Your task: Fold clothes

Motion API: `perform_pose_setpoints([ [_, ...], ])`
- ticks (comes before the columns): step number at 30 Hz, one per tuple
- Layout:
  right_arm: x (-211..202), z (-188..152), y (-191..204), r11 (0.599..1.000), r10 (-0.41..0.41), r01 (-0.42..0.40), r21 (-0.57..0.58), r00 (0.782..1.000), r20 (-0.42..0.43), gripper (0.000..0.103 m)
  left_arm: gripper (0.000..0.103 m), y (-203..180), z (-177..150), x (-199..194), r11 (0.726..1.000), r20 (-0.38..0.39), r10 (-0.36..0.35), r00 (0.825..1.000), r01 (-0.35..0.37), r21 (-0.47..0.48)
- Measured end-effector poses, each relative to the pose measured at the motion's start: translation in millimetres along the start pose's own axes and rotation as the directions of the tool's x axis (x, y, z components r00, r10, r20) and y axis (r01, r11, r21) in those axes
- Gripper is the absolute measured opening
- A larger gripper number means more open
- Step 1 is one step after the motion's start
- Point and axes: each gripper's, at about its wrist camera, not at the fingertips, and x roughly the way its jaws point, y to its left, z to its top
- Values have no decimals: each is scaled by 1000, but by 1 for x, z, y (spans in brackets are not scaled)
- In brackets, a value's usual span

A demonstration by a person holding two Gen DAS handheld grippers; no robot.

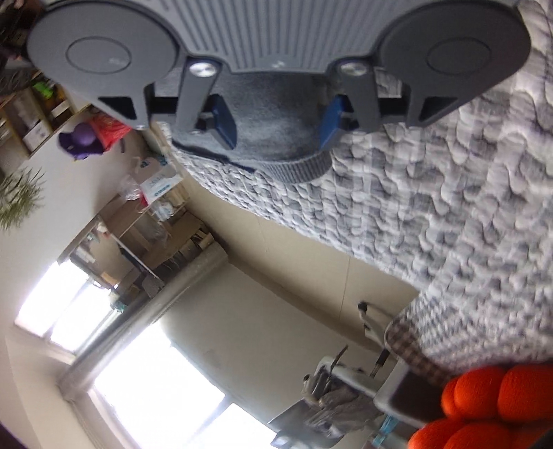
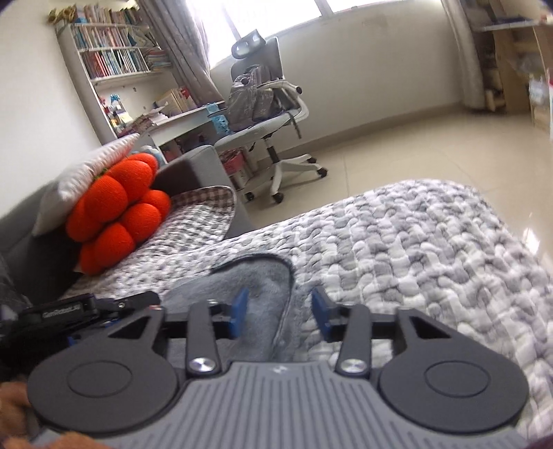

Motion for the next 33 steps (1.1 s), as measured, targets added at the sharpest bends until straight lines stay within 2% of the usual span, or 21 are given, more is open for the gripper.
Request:
perform_pose_setpoints([
  [2,-7,-2,-1,999,28,-27,29,999,-24,70,72,6,1,-1,997,-24,-43,999,41,-71],
  [5,-17,-4,-2,995,70,-66,74,996,-58,73,77,12,0,0,985,-62,-89,994,79,-151],
  [10,-34,-8,-4,981,144,-126,150,983,-110,76,79,16,-8,10,976,-147,-124,981,94,-198],
  [14,-44,-14,-9,963,196,-159,216,967,-162,80,79,20,-16,18,971,-180,-128,975,86,-222],
  [18,-54,-24,-24,927,238,-159,339,949,-207,80,79,19,-19,23,968,-179,-139,974,96,-232],
  [21,-56,-30,-32,872,323,-200,447,921,-218,80,79,20,-15,28,964,-176,-147,973,102,-244],
  [22,-55,-32,-32,861,332,-202,466,918,-215,80,79,20,-15,30,963,-173,-149,973,103,-250],
  [29,-47,-46,-24,812,342,-189,553,921,-188,77,77,14,-11,39,958,-127,-120,985,81,-276],
  [30,-46,-47,-22,806,332,-184,562,927,-172,77,75,12,-12,39,959,-119,-106,987,70,-273],
  [32,-45,-48,-20,797,301,-172,578,944,-134,74,58,4,-14,44,970,-111,-58,992,29,-243],
  [33,-46,-49,-19,793,280,-162,587,953,-115,69,54,1,-16,47,975,-108,-31,994,6,-223],
])
